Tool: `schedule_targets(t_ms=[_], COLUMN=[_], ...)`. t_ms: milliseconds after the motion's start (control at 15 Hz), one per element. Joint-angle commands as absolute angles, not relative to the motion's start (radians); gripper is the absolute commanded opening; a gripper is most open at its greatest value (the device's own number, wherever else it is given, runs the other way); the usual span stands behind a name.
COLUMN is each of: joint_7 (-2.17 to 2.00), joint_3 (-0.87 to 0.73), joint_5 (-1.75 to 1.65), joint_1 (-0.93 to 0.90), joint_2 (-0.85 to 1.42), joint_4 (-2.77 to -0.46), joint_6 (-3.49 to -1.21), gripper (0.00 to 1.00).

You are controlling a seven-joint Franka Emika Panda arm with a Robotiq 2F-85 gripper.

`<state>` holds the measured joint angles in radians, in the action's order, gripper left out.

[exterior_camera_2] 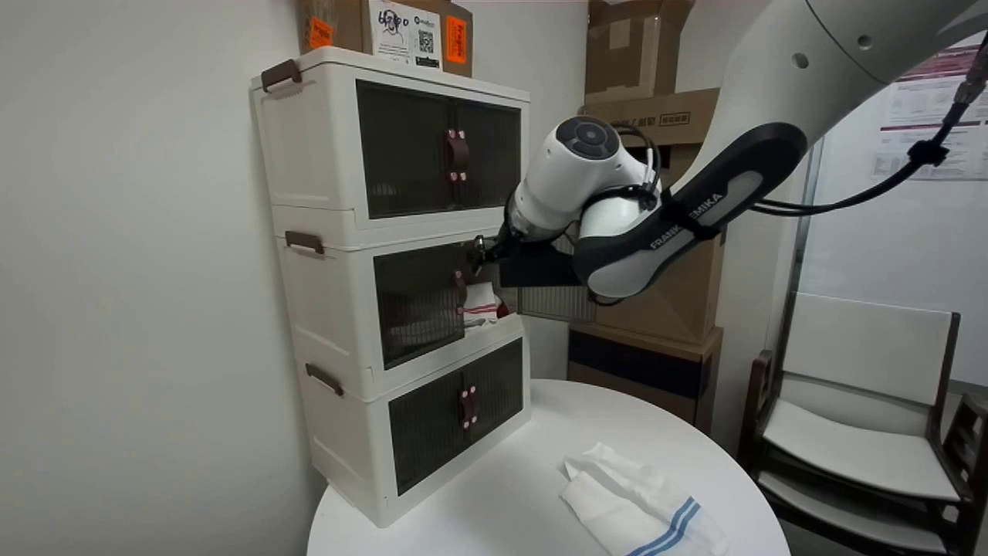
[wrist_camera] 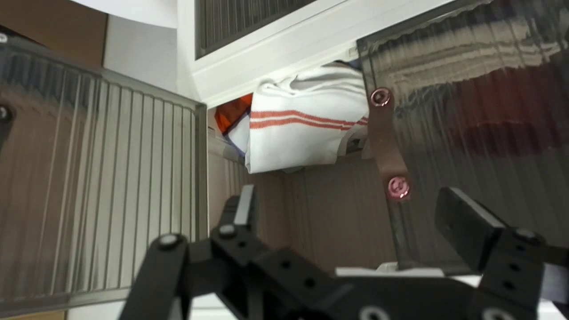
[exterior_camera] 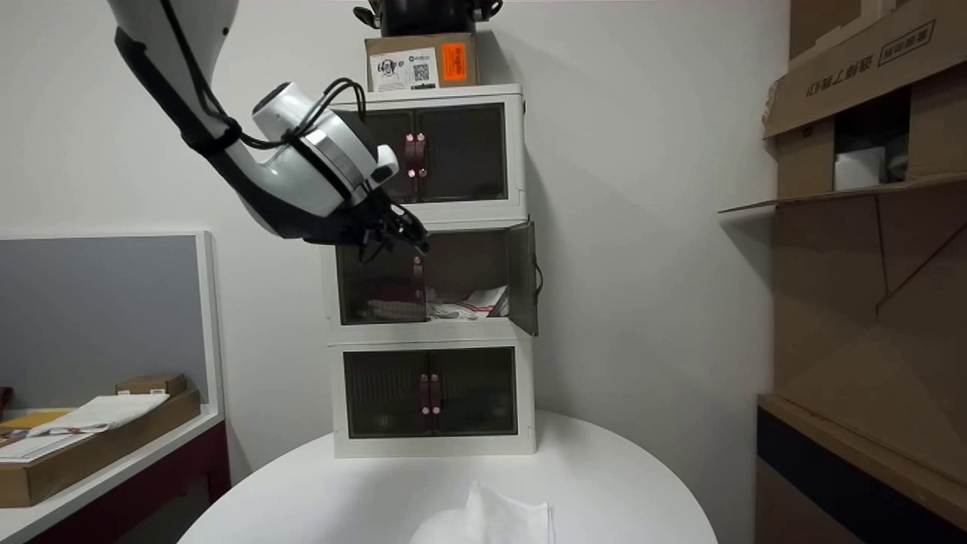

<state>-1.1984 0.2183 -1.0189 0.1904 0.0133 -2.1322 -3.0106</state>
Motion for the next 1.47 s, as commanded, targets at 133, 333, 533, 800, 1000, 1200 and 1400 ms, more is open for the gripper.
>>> schedule_targets(t_ms=[133,333,533,800,1000,1200,1400], joint_7=[-1.628,-1.85,-2.048,-2.223,-2.271,-2.29,-2.315], joint_3=[0.279,0.282,0.276,0.281,0.28,0.28,0.283], joint_5=[-1.312,-1.486,-1.686,-1.883,-1.947,-1.985,-2.042], joint_1=[0.1,0.059,0.033,0.02,0.018,0.017,0.012], joint_2=[0.116,0.178,0.232,0.278,0.295,0.311,0.328], joint_4=[-2.085,-2.04,-1.972,-1.902,-1.894,-1.894,-1.891], joint_6=[-2.875,-2.854,-2.811,-2.704,-2.628,-2.557,-2.492], gripper=[1.0,1.0,1.0,1.0,1.0,1.0,1.0])
